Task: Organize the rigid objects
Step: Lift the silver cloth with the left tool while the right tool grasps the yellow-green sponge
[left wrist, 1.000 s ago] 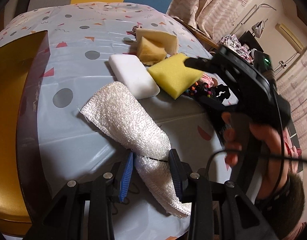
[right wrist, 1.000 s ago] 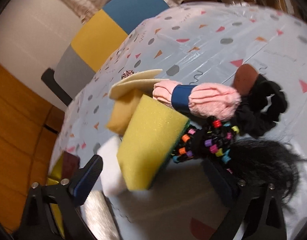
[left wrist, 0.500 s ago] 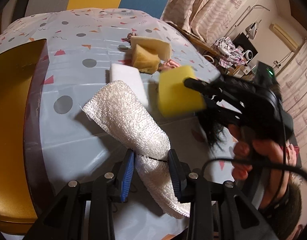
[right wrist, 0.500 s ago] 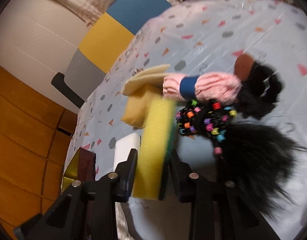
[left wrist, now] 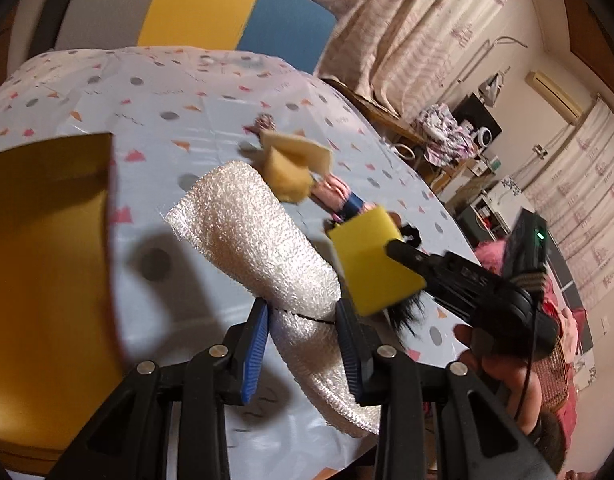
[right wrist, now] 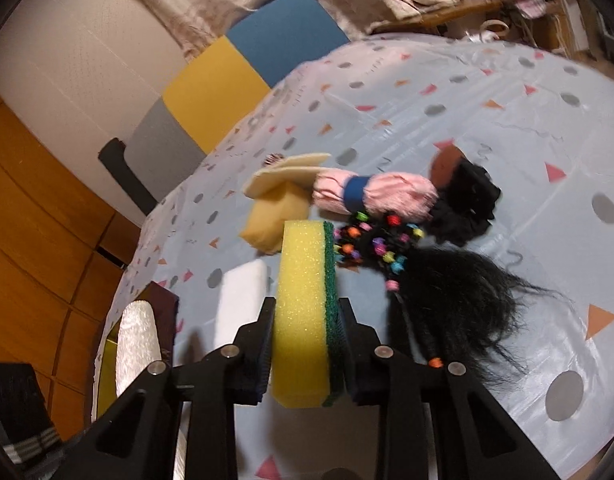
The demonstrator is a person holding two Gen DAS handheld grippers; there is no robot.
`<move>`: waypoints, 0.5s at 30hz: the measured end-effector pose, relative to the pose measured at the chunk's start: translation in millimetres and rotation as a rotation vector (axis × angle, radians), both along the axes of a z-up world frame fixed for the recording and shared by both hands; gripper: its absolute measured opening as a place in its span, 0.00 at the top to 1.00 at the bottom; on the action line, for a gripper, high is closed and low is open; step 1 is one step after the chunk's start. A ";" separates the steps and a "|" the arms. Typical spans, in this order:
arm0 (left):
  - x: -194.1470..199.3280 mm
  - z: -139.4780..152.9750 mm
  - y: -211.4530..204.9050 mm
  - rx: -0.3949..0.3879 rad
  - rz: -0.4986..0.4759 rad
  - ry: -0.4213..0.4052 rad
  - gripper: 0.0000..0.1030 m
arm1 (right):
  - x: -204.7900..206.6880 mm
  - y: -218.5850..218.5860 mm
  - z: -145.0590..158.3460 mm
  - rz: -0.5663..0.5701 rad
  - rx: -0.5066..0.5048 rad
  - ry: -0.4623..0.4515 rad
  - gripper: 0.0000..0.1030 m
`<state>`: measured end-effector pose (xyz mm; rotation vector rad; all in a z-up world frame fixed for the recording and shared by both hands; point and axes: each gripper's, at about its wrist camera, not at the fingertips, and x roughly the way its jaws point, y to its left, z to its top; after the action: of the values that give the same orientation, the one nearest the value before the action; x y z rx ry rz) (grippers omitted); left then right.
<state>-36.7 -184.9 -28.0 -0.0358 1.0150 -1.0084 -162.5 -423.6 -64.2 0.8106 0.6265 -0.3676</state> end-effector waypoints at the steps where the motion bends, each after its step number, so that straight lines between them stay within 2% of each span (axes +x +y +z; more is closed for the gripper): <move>1: 4.1 1.9 3.6 -0.001 0.011 -0.003 0.68 | 1.2 3.1 4.6 0.006 -0.011 -0.008 0.72; 8: 46.8 6.5 47.6 0.017 0.122 -0.011 0.68 | 18.4 26.0 30.9 0.063 -0.051 -0.058 0.72; 15: 94.1 3.5 105.0 0.059 0.243 -0.046 0.68 | 29.2 38.5 27.6 0.091 -0.023 -0.053 0.72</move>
<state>57.4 -79.9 -24.6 -0.0847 0.9719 -0.7547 -133.2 -385.1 -36.6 0.7644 0.6065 -0.2692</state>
